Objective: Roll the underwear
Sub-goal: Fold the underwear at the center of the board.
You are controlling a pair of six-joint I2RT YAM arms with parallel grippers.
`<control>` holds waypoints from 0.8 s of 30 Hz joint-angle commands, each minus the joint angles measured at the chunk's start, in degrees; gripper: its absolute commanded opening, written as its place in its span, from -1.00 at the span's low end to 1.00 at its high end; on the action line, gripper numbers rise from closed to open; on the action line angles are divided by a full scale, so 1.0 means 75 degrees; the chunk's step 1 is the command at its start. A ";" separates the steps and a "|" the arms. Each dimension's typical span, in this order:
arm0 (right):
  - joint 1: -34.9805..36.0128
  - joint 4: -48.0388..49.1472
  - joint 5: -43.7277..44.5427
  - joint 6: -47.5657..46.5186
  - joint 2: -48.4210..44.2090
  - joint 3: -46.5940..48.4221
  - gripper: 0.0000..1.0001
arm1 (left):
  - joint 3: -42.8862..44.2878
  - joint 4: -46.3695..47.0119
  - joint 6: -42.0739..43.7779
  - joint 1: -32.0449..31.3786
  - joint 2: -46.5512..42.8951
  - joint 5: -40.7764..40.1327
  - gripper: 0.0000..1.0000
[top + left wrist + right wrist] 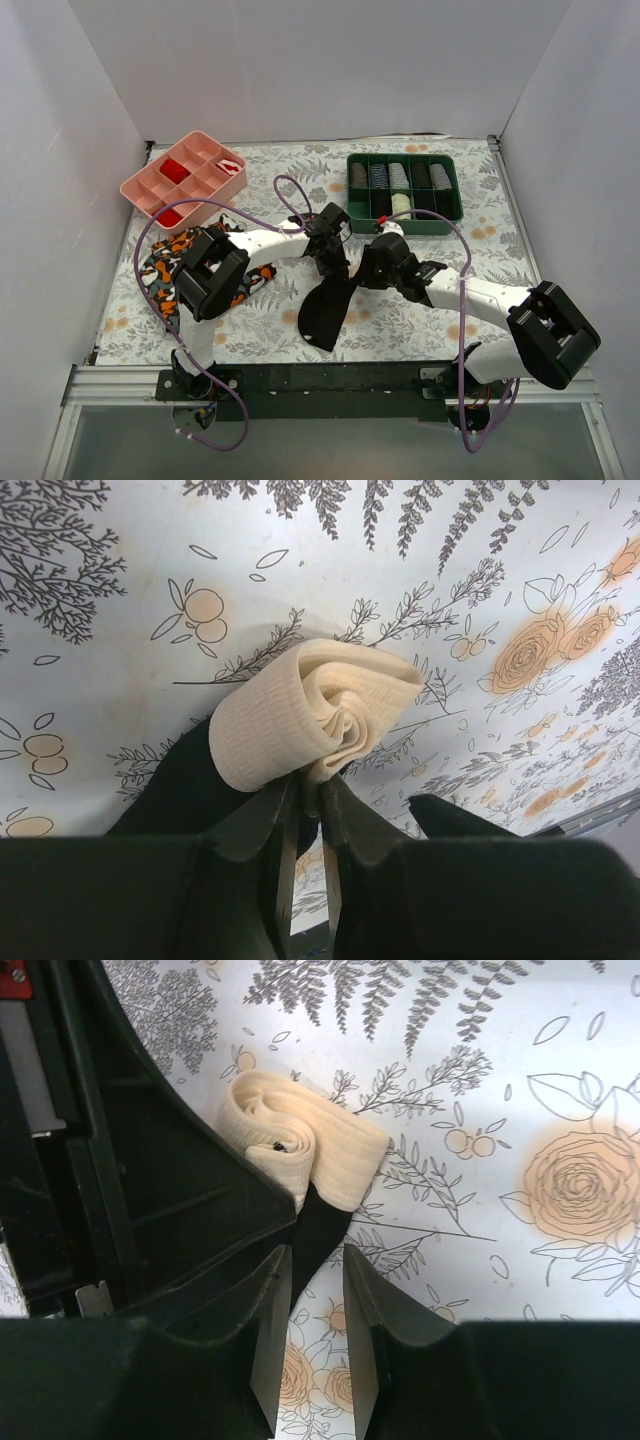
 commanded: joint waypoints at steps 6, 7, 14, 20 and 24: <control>-0.0278 -0.0683 0.0218 -0.0087 -0.0114 0.0502 -0.29 | -0.0115 0.0044 0.0216 -0.0098 -0.0250 0.0042 -0.54; -0.0302 -0.0742 0.0265 -0.0076 -0.0114 0.0513 -0.29 | -0.0115 0.0056 0.0228 -0.0086 -0.0274 0.0089 -0.51; -0.0454 -0.0860 0.0348 -0.0041 -0.0453 0.0384 -0.29 | -0.0044 0.0325 0.0404 -0.0121 -0.0555 0.0511 -0.39; -0.0501 -0.0836 0.0242 0.0006 -0.0512 0.0349 -0.29 | 0.0073 0.0477 0.0556 -0.0133 -0.0684 0.0885 -0.33; -0.0559 -0.0836 0.0184 0.0030 -0.0501 0.0291 -0.29 | 0.0108 0.0501 0.0638 -0.0145 -0.0660 0.0969 -0.31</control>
